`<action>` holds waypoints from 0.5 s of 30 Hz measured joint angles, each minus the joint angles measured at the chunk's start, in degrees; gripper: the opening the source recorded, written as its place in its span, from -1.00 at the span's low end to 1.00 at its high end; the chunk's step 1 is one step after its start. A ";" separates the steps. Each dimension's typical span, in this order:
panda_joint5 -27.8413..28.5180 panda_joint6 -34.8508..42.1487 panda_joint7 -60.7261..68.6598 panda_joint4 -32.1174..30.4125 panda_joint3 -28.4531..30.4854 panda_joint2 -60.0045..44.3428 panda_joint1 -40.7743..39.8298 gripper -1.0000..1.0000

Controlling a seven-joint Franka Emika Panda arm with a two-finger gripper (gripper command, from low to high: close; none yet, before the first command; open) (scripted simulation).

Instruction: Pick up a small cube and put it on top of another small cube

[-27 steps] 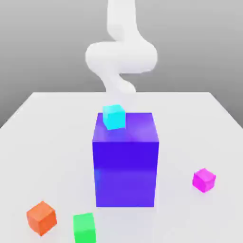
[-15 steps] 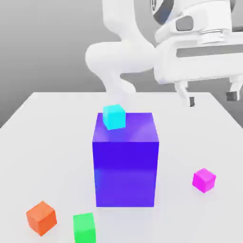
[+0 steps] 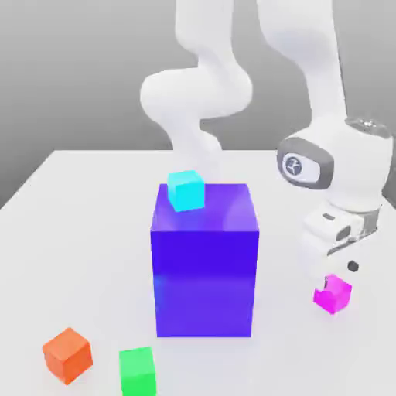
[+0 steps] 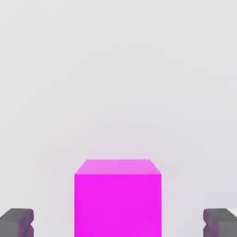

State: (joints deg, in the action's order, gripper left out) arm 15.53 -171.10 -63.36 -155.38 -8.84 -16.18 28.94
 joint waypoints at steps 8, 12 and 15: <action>1.15 -1.74 -0.97 0.43 2.23 -2.04 2.01 -1.00; -4.62 3.64 3.49 -1.14 -3.42 4.83 -2.31 -1.00; -9.91 7.72 8.68 -1.75 -6.07 9.84 -3.17 -1.00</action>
State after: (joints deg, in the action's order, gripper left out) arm 5.63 -163.38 -54.68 -157.12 -14.91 -6.35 25.78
